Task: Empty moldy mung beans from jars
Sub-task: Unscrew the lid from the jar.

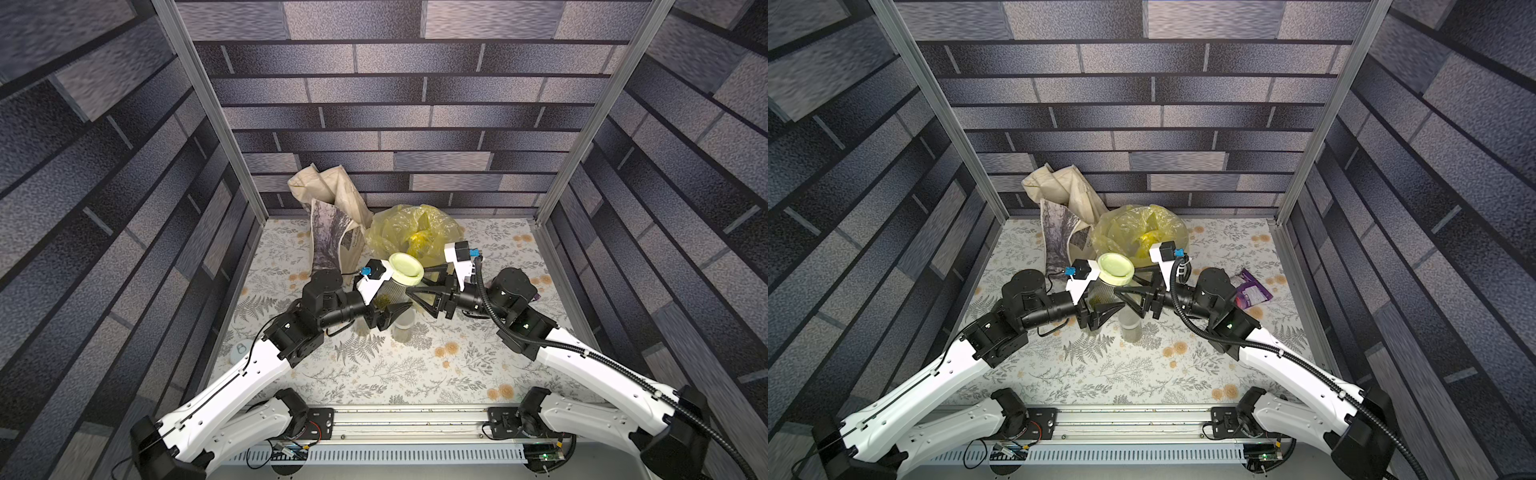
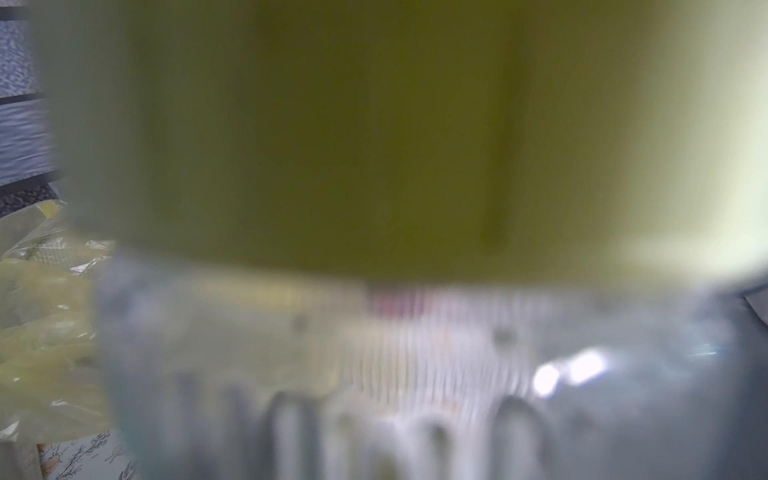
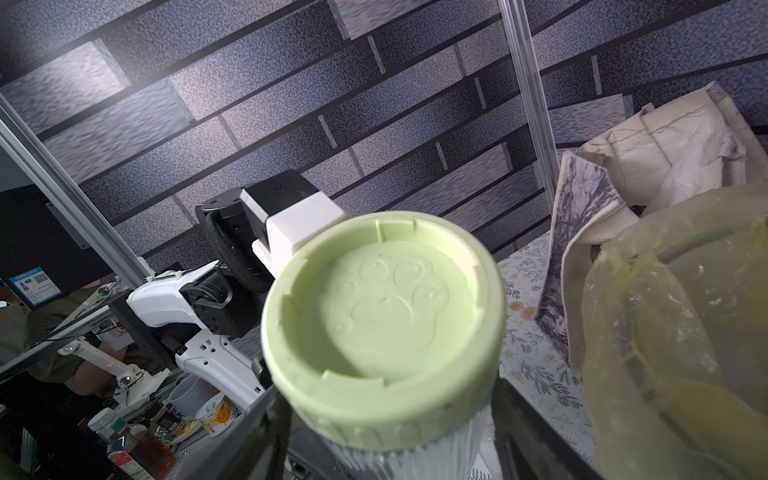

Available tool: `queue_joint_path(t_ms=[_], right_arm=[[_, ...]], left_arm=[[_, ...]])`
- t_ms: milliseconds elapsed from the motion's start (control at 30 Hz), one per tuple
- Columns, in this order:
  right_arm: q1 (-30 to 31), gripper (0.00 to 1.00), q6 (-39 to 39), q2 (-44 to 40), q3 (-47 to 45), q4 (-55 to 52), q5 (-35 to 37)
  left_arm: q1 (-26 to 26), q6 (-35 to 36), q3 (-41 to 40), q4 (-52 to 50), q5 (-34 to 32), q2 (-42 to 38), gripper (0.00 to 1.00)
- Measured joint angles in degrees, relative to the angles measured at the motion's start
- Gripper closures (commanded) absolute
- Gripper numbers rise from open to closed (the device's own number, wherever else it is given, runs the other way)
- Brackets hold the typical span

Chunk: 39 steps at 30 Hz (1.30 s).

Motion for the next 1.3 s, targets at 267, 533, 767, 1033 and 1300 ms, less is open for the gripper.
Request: queue_joint_path(t_ms=[267, 533, 767, 1033, 1300], right_arm=[[0.1, 0.12, 0.1, -0.4, 0.1, -0.5, -0.6], [0.3, 0.09, 1.4, -4.5, -1.3, -0.4, 2.5], [0.4, 0.09, 1.1, -5.9, -1.3, -0.5, 4.9], [0.4, 0.09, 0.5, -3.6, 0.0, -2.6, 7.0], [0.4, 0.08, 0.0, -2.9, 0.6, -3.3, 7.8]], left_arm=[[-0.4, 0.0, 0.0, 0.0, -0.9, 0.0, 0.33], [-1.1, 0.0, 0.0, 0.0, -3.6, 0.0, 0.34], [-2.2, 0.3, 0.0, -0.5, -6.3, 0.6, 0.34], [-3.9, 0.8, 0.1, -1.2, -9.0, 1.8, 0.34], [-4.8, 1.4, 0.8, -1.5, -9.1, 3.0, 0.34]])
